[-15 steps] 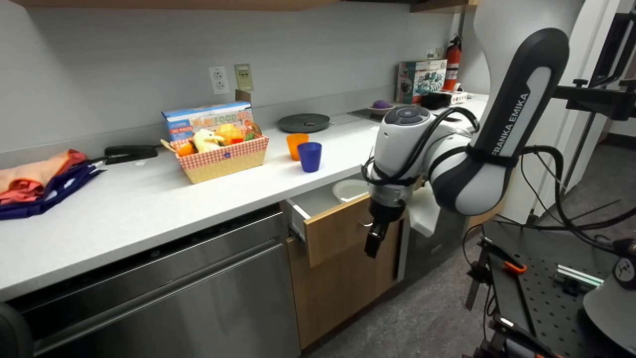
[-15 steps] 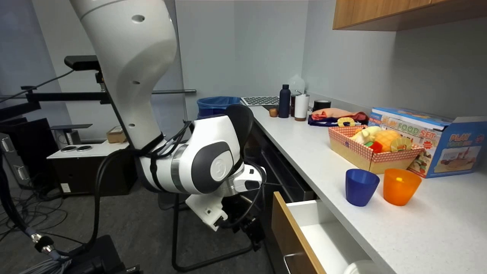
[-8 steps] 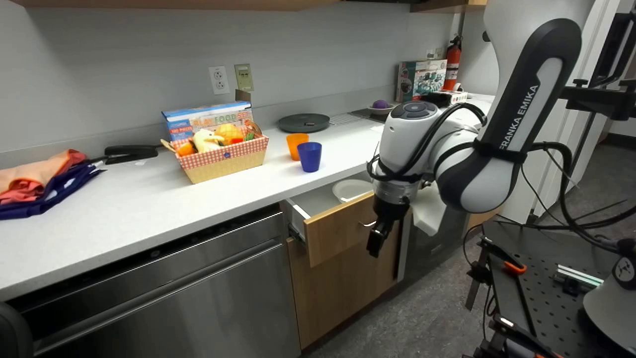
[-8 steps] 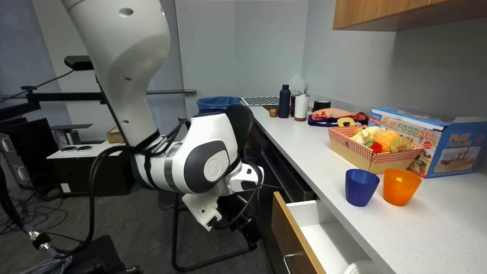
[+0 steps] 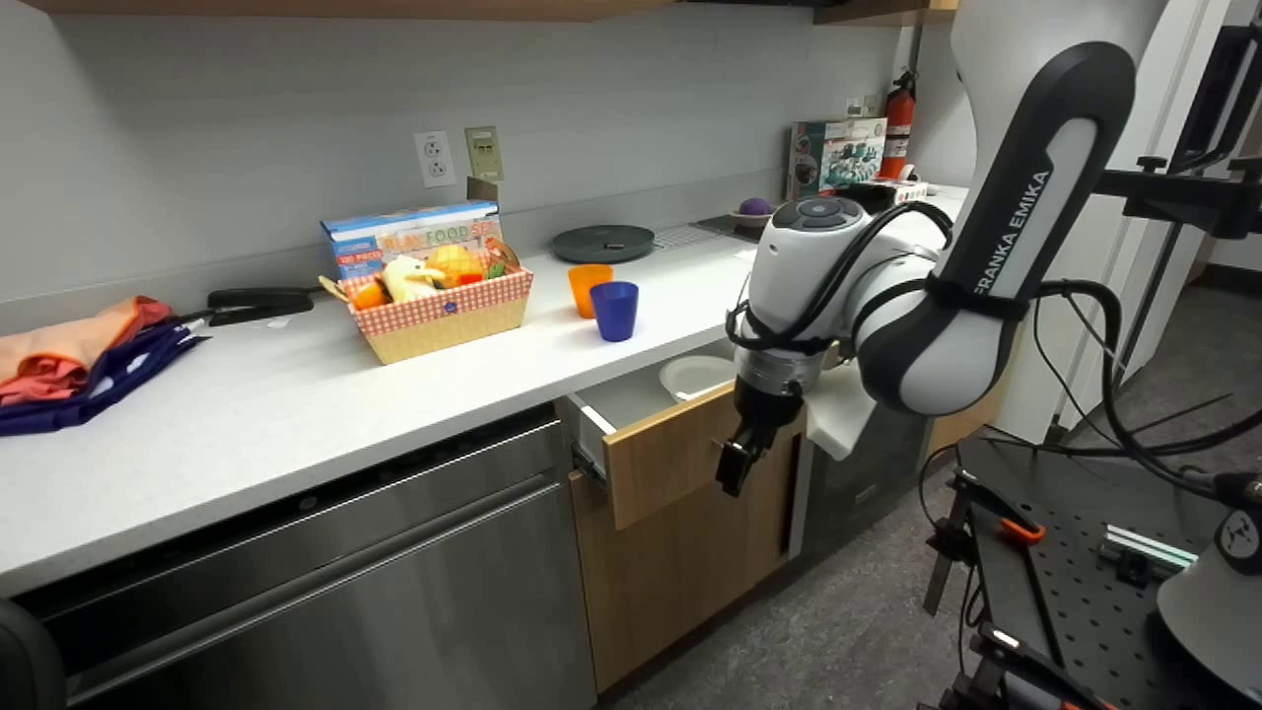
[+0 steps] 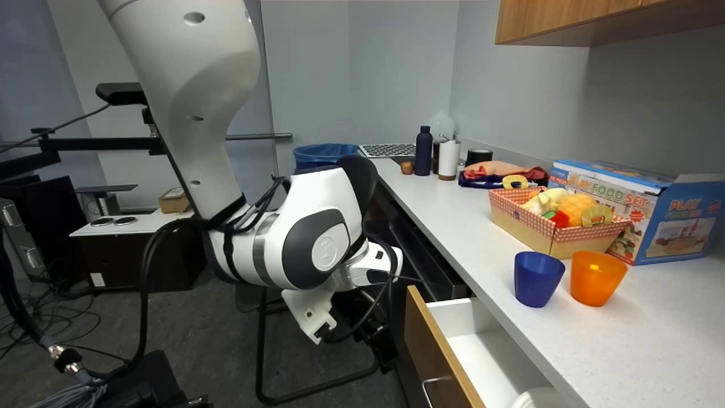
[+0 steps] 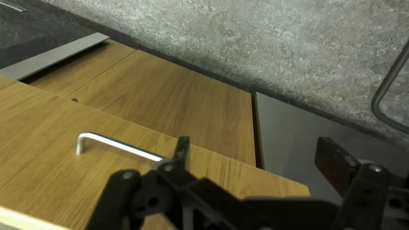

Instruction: Close the open drawer

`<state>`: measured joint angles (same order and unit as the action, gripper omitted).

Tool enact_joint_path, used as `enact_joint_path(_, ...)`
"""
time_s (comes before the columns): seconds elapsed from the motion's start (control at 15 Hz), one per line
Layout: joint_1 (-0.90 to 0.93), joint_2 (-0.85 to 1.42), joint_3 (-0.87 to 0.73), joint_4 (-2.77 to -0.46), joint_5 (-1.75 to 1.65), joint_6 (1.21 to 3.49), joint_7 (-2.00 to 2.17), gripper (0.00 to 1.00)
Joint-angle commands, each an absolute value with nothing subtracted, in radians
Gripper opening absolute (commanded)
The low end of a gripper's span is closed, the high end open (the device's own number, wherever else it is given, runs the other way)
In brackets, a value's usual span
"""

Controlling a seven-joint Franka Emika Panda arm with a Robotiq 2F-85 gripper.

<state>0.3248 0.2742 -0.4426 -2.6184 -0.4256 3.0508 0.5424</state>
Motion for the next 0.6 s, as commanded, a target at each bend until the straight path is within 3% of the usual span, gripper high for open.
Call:
enact_joint_path(0.0,0.325,0.333,-0.469,-2.560,-0.392,3.133,0.624,1.00)
enact_joint_path(0.53,0.346,0.516,-0.501,-2.394,-0.314,3.203,0.800,1.00)
